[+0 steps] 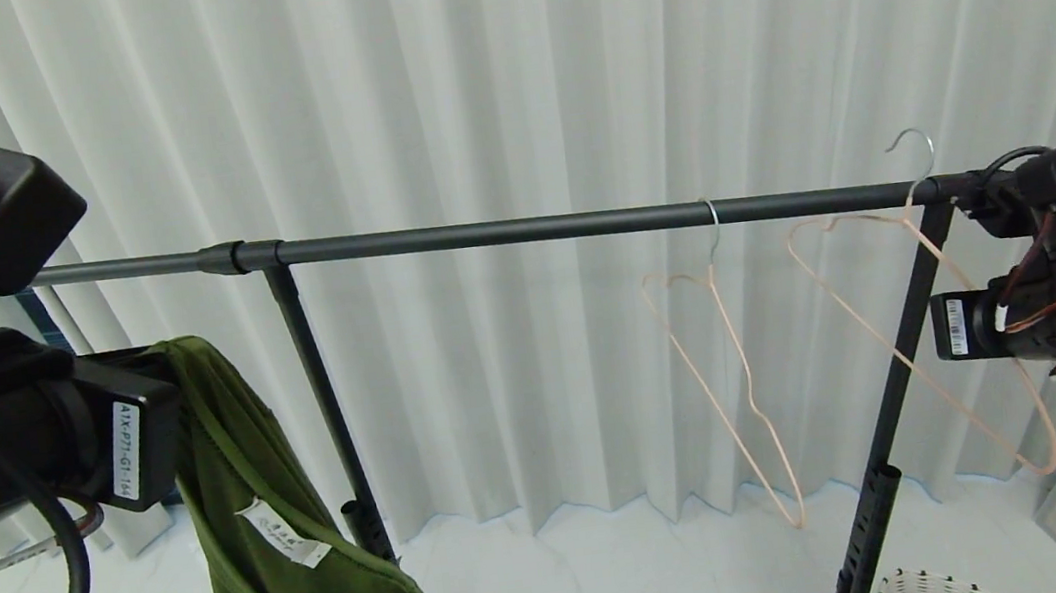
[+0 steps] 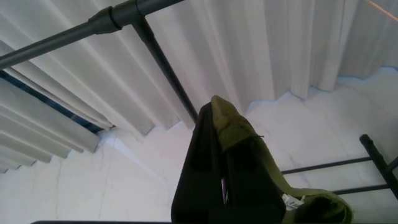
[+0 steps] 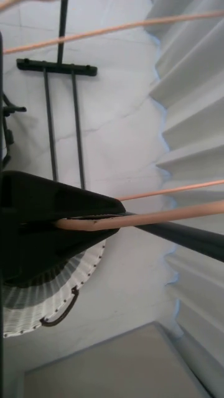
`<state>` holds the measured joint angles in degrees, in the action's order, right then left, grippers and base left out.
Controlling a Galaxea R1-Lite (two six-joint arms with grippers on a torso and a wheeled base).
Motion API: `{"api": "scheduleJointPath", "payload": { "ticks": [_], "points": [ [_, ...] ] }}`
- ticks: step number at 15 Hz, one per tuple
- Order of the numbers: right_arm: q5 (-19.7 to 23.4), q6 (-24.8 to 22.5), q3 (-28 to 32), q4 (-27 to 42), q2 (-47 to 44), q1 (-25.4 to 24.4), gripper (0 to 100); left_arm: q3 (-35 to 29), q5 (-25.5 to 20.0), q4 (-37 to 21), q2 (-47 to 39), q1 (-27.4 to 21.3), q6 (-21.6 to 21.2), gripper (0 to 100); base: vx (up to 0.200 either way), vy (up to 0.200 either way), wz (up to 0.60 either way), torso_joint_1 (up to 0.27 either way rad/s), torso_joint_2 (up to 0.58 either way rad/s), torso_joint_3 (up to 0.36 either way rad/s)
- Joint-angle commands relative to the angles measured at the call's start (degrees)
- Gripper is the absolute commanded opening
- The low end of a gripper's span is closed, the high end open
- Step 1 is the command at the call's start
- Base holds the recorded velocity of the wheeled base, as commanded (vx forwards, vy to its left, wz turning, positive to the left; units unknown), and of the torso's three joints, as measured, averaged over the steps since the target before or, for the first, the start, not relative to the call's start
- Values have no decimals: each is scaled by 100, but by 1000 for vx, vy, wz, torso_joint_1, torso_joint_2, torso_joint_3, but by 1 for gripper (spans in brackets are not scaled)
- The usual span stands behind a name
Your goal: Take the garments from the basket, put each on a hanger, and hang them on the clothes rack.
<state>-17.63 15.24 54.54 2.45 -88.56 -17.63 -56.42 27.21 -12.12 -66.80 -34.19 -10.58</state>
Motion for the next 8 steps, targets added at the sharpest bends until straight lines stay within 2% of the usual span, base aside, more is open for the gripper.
{"api": "scheduleJointPath", "payload": {
  "ticks": [1,5,8],
  "points": [
    [-4,-74,-295,98,630,-136,0,17,4,-1,18,1,-14,0,0,0,0,0,0,0],
    [5,-337,-884,107,1456,-206,0,140,12,-1,62,9,-14,0,-200,0,0,11,2,-1],
    [5,-478,-1156,458,1992,-408,0,219,12,-1,124,18,-14,0,-200,0,0,-9,-1,4]
  ]
}}
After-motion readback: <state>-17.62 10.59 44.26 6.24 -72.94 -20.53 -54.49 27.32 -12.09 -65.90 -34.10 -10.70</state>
